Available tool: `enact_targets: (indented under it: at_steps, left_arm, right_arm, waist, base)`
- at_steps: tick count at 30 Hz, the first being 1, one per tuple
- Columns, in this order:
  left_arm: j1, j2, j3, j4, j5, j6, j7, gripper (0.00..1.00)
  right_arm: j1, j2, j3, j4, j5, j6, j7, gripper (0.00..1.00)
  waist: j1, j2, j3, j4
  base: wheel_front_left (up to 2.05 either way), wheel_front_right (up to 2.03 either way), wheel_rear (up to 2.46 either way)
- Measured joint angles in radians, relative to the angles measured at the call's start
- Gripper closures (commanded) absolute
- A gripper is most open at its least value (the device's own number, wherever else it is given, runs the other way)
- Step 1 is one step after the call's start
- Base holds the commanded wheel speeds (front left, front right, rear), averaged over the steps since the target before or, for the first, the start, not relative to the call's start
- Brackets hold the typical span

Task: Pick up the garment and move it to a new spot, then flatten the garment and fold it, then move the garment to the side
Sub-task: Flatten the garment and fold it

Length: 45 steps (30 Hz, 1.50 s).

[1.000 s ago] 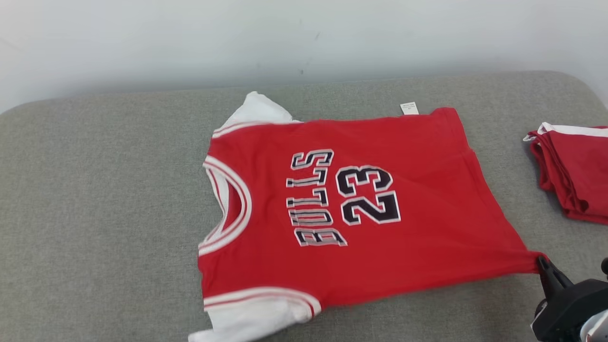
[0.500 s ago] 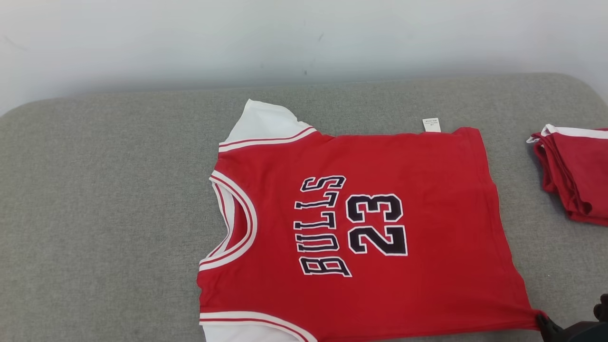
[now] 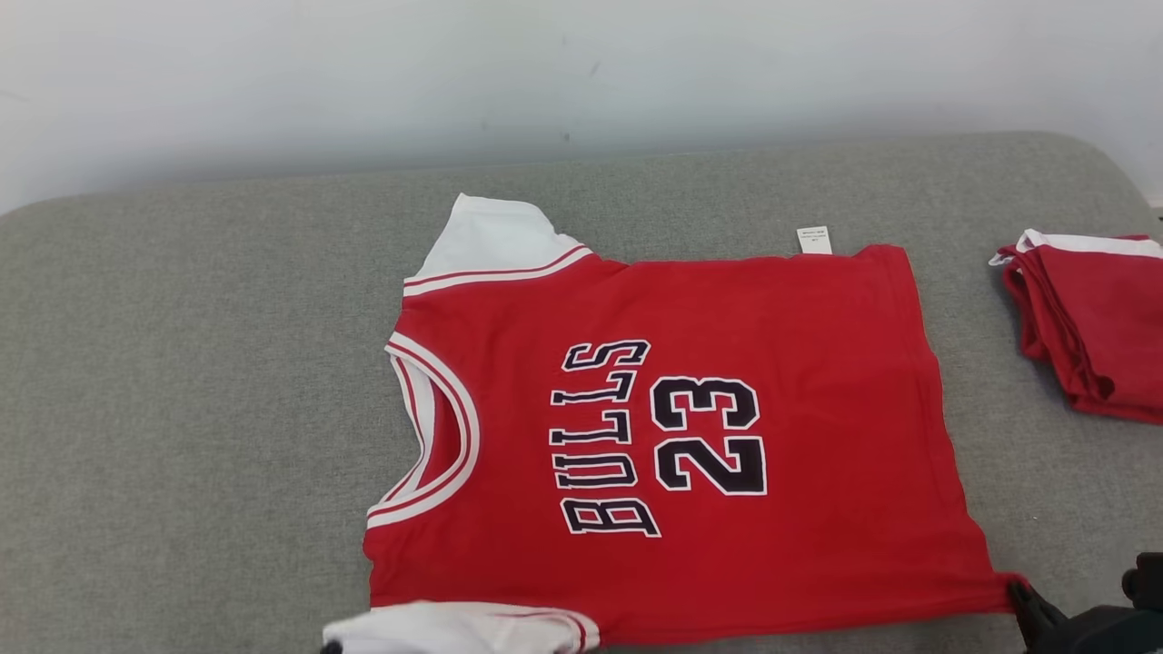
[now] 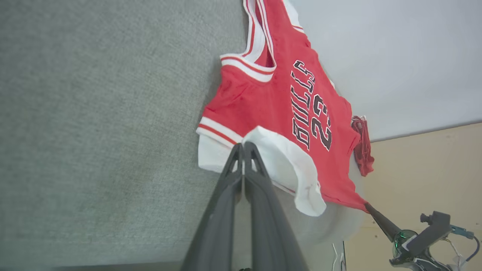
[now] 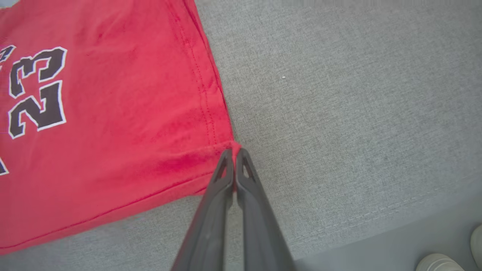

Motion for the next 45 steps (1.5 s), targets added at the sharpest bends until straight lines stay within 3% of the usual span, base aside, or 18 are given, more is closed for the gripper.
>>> enact_targets:
  at_steps: [8,20,28,43,44,45]
  left_arm:
    - [-0.144,-0.057,-0.012,0.028,0.094,-0.056,-0.095,1.00]
    - [-0.394,-0.135,-0.087,0.194,0.243,-0.108,-0.202,1.00]
    - [-0.499,-0.156,-0.109,0.280,0.293,-0.123,-0.272,1.00]
    - [-0.678,-0.176,-0.161,0.441,0.358,-0.123,-0.283,1.00]
    - [-0.685,-0.178,-0.164,0.453,0.365,-0.116,-0.284,1.00]
    - [-0.692,-0.178,-0.166,0.465,0.381,-0.110,-0.292,1.00]
  right_arm:
    - [-0.039,-0.002,0.048,-0.024,0.028,0.000,-0.065,1.00]
    - [-0.166,-0.041,0.100,0.030,0.028,0.000,-0.229,1.00]
    - [-0.213,-0.048,0.086,0.093,0.013,0.000,-0.315,1.00]
    - [-0.280,-0.024,0.073,0.157,-0.033,0.000,-0.382,1.00]
    - [-0.282,-0.022,0.072,0.162,-0.037,0.000,-0.382,0.80]
    - [-0.284,-0.021,0.073,0.167,-0.040,0.000,-0.382,0.52]
  waist:
    - [0.0000,0.0000,0.014,-0.005]
    - [0.0001,0.0001,0.075,0.002]
    - [0.0001,0.0001,0.115,0.004]
    - [0.0000,0.0000,0.161,-0.003]
    - [0.0000,0.0001,0.162,-0.004]
    - [0.0000,0.0001,0.163,-0.005]
  base:
    - [0.00,0.00,0.00]
    - [0.00,0.00,0.00]
    - [0.00,0.00,0.00]
    - [0.00,0.00,0.00]
    - [0.00,0.00,0.00]
    - [0.00,0.00,0.00]
